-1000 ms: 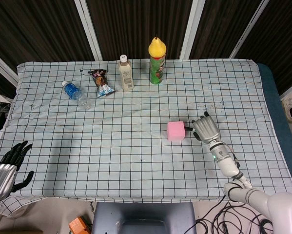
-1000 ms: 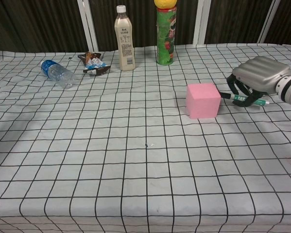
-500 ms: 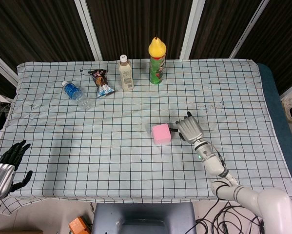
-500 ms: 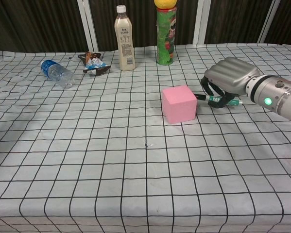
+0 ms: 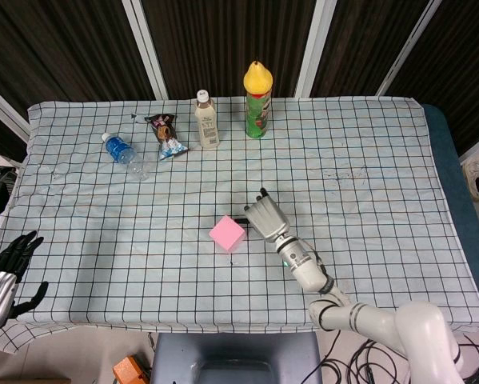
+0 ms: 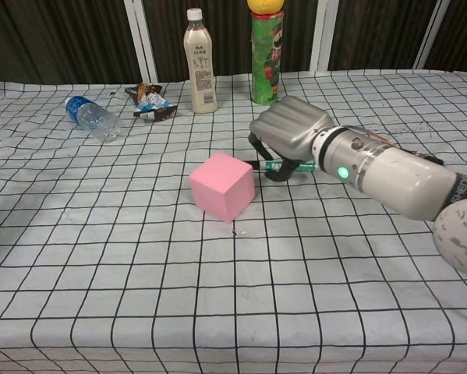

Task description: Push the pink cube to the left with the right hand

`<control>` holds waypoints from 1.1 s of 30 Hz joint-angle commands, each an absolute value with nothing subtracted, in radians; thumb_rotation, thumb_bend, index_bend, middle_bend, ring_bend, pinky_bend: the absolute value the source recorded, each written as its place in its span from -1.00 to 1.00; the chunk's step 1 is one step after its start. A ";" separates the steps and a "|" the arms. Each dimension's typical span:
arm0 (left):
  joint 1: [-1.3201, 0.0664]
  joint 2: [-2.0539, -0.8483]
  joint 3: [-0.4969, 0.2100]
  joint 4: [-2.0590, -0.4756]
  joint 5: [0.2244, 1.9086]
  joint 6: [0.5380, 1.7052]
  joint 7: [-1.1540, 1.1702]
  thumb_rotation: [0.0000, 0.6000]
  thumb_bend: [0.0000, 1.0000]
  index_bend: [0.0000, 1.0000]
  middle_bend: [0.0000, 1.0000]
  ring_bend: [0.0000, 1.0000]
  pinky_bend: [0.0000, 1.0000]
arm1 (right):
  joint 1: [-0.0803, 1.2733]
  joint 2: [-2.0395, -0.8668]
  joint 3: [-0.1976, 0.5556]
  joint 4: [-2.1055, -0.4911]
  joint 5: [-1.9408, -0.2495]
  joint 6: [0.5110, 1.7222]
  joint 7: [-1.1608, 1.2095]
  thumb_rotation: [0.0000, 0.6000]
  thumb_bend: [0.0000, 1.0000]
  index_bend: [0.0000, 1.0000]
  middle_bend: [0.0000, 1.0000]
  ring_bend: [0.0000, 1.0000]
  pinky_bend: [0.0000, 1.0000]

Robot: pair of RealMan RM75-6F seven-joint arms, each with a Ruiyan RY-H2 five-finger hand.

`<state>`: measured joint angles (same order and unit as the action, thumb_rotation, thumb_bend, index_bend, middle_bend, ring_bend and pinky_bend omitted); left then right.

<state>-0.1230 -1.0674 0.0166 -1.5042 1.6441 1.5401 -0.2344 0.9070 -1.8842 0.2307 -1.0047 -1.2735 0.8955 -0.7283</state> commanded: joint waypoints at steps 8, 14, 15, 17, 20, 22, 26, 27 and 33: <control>-0.112 -1.063 0.016 -1.486 1.647 1.561 -0.268 1.00 -0.20 -1.00 -1.00 -1.00 -0.66 | 0.960 -1.957 0.247 -1.022 -1.232 0.895 -0.805 1.00 0.14 1.00 0.56 0.17 -0.21; -0.111 -1.064 0.015 -1.485 1.644 1.560 -0.263 1.00 -0.20 -1.00 -1.00 -1.00 -0.66 | 0.950 -1.930 0.241 -1.029 -1.222 0.914 -0.815 1.00 0.14 1.00 0.56 0.17 -0.21; -0.111 -1.065 0.015 -1.486 1.644 1.559 -0.261 1.00 -0.20 -1.00 -1.00 -1.00 -0.66 | 0.945 -1.920 0.241 -1.034 -1.220 0.919 -0.815 1.00 0.14 1.00 0.56 0.17 -0.21; -0.113 -1.067 0.015 -1.488 1.643 1.556 -0.254 1.00 -0.20 -1.00 -1.00 -1.00 -0.66 | 0.923 -1.880 0.237 -1.053 -1.215 0.937 -0.811 1.00 0.14 1.00 0.56 0.17 -0.21; -0.114 -1.067 0.015 -1.493 1.643 1.550 -0.244 1.00 -0.20 -1.00 -1.00 -1.00 -0.66 | 0.884 -1.815 0.217 -1.094 -1.214 0.959 -0.802 1.00 0.14 1.00 0.56 0.17 -0.20; -0.114 -1.068 0.016 -1.497 1.643 1.549 -0.239 1.00 -0.20 -1.00 -1.00 -1.00 -0.66 | 0.846 -1.763 0.189 -1.127 -1.225 0.986 -0.791 1.00 0.14 1.00 0.56 0.17 -0.21; -0.112 -1.068 0.015 -1.502 1.643 1.552 -0.235 1.00 -0.20 -1.00 -1.00 -1.00 -0.66 | 0.764 -1.679 0.117 -1.146 -1.251 1.031 -0.772 1.00 0.14 1.00 0.56 0.17 -0.21; -0.112 -1.068 0.015 -1.503 1.642 1.552 -0.235 1.00 -0.20 -1.00 -1.00 -1.00 -0.66 | 0.749 -1.665 0.103 -1.141 -1.248 1.032 -0.771 1.00 0.14 1.00 0.56 0.17 -0.21; -0.117 -1.071 0.016 -1.506 1.649 1.546 -0.224 1.00 -0.20 -1.00 -1.00 -1.00 -0.66 | 0.684 -1.637 0.069 -1.087 -1.226 1.016 -0.691 1.00 0.14 0.92 0.56 0.17 -0.21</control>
<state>-0.1158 -1.0707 0.0160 -1.5055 1.6484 1.5471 -0.2251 0.7027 -1.6434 0.0816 -1.1087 -1.2287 1.0204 -0.7274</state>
